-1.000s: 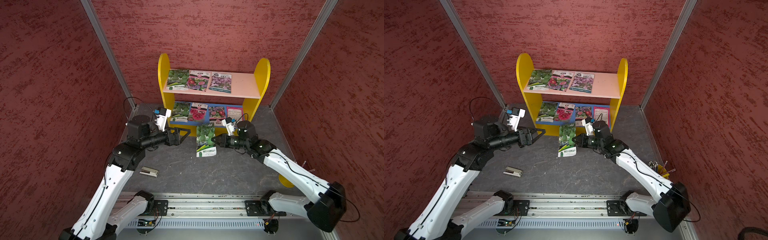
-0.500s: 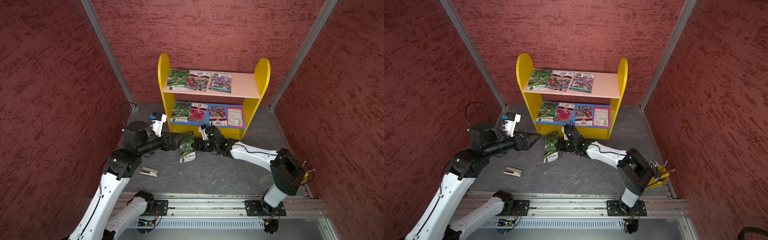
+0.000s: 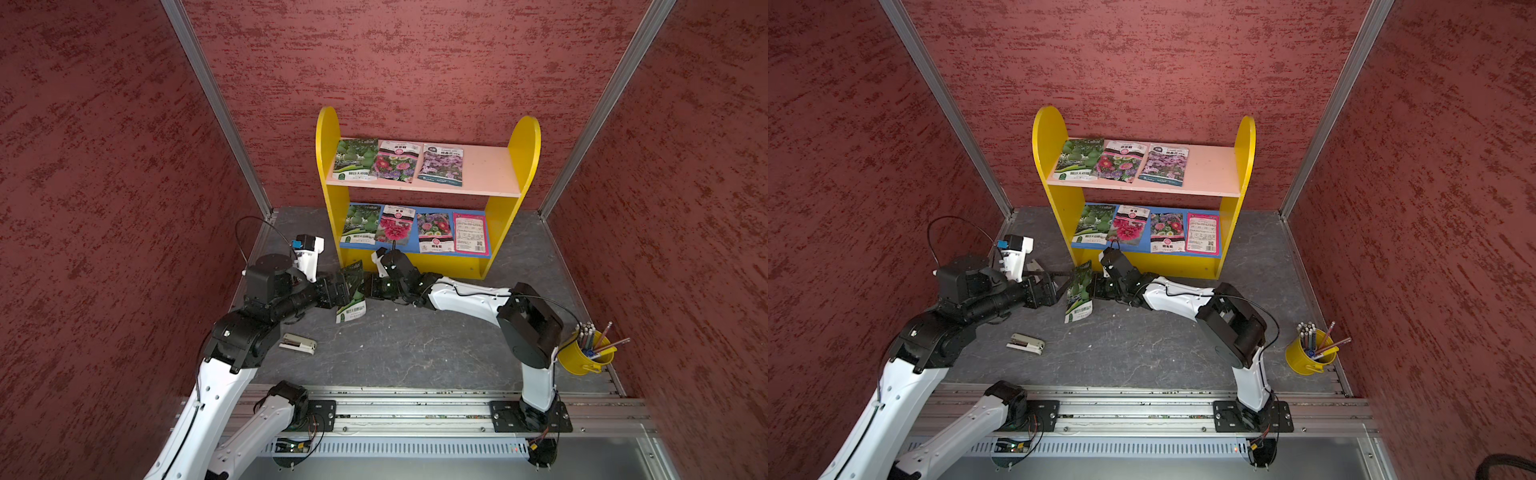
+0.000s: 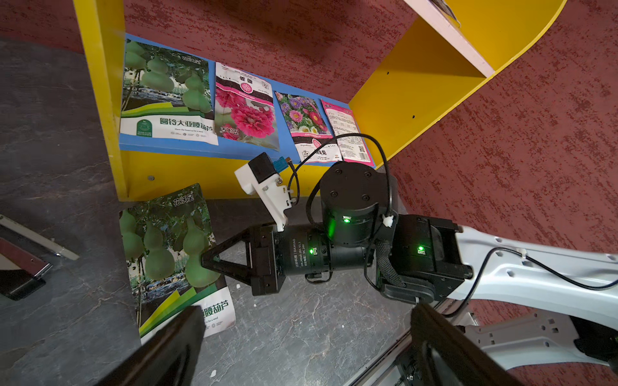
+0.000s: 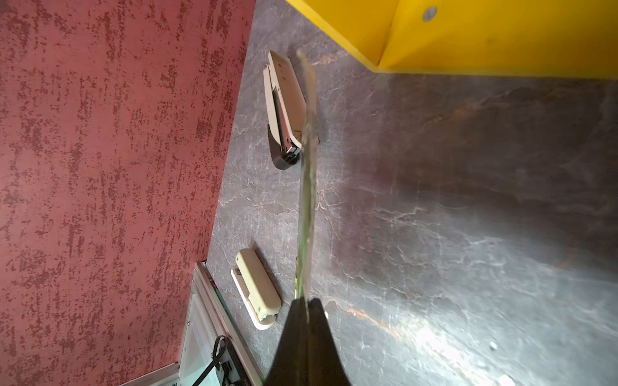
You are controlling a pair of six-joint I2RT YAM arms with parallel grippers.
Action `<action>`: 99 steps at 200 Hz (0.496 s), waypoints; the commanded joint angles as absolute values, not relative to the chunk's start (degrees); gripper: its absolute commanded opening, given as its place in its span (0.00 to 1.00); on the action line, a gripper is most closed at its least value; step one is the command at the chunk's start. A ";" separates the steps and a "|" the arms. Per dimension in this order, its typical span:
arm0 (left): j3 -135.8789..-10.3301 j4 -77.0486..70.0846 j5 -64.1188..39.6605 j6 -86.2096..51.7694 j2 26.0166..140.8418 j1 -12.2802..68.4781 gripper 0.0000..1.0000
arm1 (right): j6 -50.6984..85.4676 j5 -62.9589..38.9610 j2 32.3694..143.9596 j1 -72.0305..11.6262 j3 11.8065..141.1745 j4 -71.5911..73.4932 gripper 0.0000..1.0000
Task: Take the seed bag off the shelf
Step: Place the seed packet at the center of the board.
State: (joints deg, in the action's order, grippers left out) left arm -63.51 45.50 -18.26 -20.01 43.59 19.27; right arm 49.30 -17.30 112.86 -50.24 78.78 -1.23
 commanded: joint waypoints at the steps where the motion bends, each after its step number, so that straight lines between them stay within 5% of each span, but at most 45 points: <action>1: -64.68 44.32 -16.48 -18.41 42.89 18.81 1.00 | 50.12 -15.55 115.22 -51.21 81.41 -1.43 0.00; 99: -64.30 45.58 -18.17 -17.72 44.45 18.89 1.00 | 50.16 -11.86 121.22 -51.85 87.00 -8.63 0.07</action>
State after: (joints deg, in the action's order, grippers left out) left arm -65.01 45.95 -17.72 -18.52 44.77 19.25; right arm 50.30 -13.80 119.48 -51.51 84.29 -5.37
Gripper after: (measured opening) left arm 0.996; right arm 0.051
